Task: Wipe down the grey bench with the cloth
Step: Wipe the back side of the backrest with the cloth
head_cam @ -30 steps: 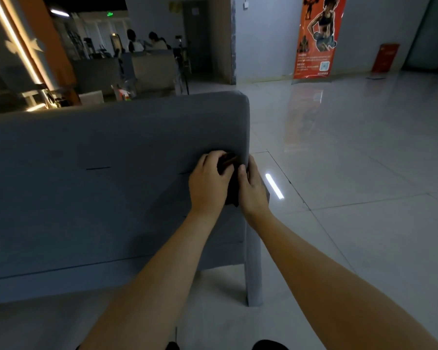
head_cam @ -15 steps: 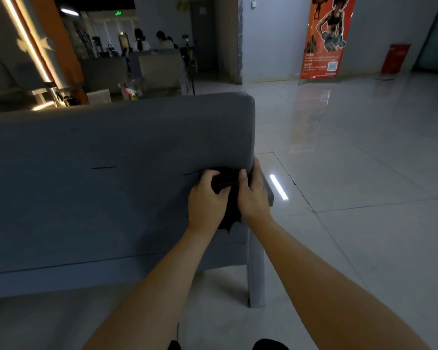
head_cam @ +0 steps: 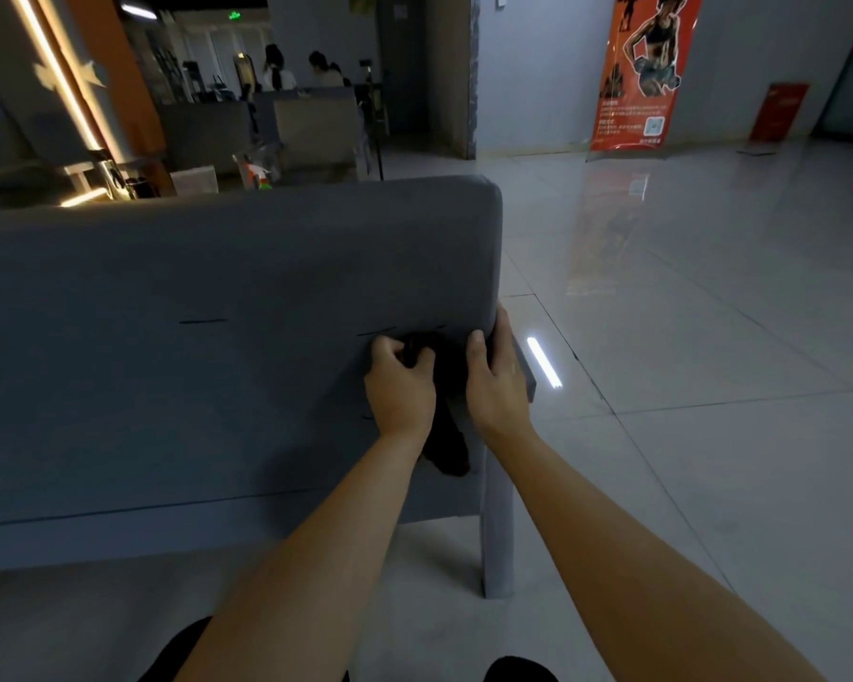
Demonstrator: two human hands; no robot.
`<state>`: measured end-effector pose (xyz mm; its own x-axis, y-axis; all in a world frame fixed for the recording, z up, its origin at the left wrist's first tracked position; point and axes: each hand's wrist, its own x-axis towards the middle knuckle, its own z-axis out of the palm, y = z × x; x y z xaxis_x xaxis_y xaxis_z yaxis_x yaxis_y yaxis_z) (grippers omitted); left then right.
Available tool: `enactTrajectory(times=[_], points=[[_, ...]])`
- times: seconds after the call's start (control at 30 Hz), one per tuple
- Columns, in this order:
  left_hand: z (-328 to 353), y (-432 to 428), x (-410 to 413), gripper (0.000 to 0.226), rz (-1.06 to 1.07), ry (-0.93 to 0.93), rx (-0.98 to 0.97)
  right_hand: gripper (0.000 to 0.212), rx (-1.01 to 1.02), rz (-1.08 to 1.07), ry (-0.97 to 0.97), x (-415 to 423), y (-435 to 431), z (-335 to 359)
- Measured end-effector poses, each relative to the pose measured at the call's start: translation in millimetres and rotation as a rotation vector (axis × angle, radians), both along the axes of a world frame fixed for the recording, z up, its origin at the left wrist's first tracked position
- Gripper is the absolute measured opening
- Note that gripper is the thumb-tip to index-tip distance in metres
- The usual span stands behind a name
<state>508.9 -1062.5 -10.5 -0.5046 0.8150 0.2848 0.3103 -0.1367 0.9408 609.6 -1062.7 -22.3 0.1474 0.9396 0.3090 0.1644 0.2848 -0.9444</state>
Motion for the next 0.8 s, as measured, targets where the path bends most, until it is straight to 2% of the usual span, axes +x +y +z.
enactTrajectory(times=[0.13,0.33,0.5,0.7,0.8], points=[[-5,-5,-4,0.017,-0.015,-0.048,0.007,0.057,-0.007,-0.004,0.021,-3,-1,3],[31,-10,20,0.015,-0.109,0.124,0.149,0.053,-0.032,-0.012,0.041,1,-5,8],[25,-1,15,0.018,-0.081,0.164,0.068,0.051,-0.058,-0.029,0.004,6,-10,12],[-30,-4,-27,0.023,-0.005,0.076,-0.125,0.053,-0.071,-0.024,-0.019,6,-9,11],[-35,-12,-27,0.021,-0.01,0.05,-0.119,0.053,-0.07,-0.015,-0.008,4,-7,9]])
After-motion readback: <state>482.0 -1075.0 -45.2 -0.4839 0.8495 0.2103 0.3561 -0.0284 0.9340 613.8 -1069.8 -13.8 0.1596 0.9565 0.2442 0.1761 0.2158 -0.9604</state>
